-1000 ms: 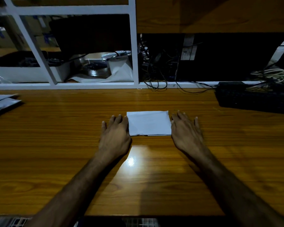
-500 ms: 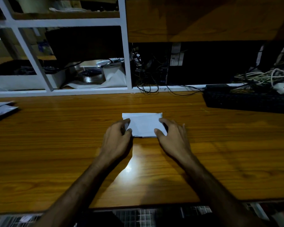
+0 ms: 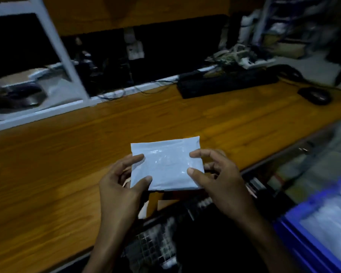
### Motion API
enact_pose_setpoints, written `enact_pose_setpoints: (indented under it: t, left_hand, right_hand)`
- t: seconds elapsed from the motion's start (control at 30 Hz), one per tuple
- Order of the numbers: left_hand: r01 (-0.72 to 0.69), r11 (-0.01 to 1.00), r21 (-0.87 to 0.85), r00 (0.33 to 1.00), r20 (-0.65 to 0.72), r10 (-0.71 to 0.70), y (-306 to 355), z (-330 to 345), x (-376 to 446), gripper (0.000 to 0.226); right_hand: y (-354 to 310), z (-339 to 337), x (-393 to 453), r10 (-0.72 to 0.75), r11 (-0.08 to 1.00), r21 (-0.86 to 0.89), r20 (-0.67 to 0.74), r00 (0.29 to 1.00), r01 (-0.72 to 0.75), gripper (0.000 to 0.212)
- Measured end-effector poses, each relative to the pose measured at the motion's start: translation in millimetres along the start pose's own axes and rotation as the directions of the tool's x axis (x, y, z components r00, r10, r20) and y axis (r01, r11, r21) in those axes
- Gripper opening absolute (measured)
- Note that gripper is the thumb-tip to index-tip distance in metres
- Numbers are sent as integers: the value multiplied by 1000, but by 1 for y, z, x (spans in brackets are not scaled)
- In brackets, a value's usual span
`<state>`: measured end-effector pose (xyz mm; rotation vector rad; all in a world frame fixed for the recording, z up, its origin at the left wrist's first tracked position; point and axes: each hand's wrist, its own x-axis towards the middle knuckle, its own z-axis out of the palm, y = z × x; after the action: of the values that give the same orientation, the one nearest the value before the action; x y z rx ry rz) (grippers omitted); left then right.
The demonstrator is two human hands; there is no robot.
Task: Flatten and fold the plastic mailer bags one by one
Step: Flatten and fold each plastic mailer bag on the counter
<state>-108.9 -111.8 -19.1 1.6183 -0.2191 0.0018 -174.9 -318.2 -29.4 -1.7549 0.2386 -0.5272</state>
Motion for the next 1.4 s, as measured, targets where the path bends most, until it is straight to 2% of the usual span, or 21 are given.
enact_pose_setpoints:
  t: [0.1, 0.2, 0.3, 0.47, 0.53, 0.67, 0.77, 0.83, 0.97, 1.1, 1.2, 1.3, 1.4]
  left_hand:
    - [-29, 999, -19, 981, 192, 32, 6, 33, -4, 55]
    - [-45, 998, -50, 929, 365, 60, 8, 78, -9, 56]
    - [-52, 997, -54, 843, 533, 73, 10, 132, -23, 57]
    - [-150, 984, -91, 681, 712, 170, 15, 229, -52, 48]
    - [-149, 986, -69, 584, 799, 144, 14, 264, -63, 46]
    - [-184, 983, 23, 303, 952, 35, 7, 323, -75, 39]
    - [-255, 957, 139, 183, 979, -94, -4, 356, -84, 32]
    - [-331, 924, 194, 154, 977, -150, -12, 371, -91, 33]
    - [-389, 876, 285, 122, 959, -258, -35, 396, -96, 36]
    - [-501, 806, 315, 20, 935, -353, -47, 410, -98, 32]
    - [-551, 781, 292, -56, 922, -384, -50, 417, -100, 36]
    - [-593, 751, 291, -66, 912, -406, -53, 424, -103, 46]
    - [-591, 748, 301, -52, 912, -408, -57, 430, -102, 50]
  right_hand:
    - [-7, -55, -21, 18, 999, -49, -34, 999, -20, 28]
    - [-15, -110, -50, 15, 988, -151, -69, 998, -25, 30]
    - [-20, -163, -85, 32, 968, -240, -145, 989, -67, 34]
    - [-14, -243, -141, 168, 900, -337, -319, 933, -277, 37]
    - [-9, -270, -158, 191, 870, -361, -383, 904, -337, 44]
    - [8, -310, -184, 271, 751, -443, -469, 841, -490, 59]
    - [29, -326, -195, 323, 642, -526, -474, 819, -558, 58]
    - [43, -331, -199, 376, 603, -540, -457, 806, -587, 57]
    - [64, -333, -199, 497, 488, -573, -438, 749, -659, 56]
    - [81, -329, -197, 591, 379, -603, -426, 685, -702, 48]
    - [90, -330, -194, 663, 315, -627, -391, 638, -712, 59]
    - [93, -328, -190, 731, 279, -694, -295, 616, -663, 71]
    - [88, -314, -187, 762, 270, -781, -184, 621, -563, 68]
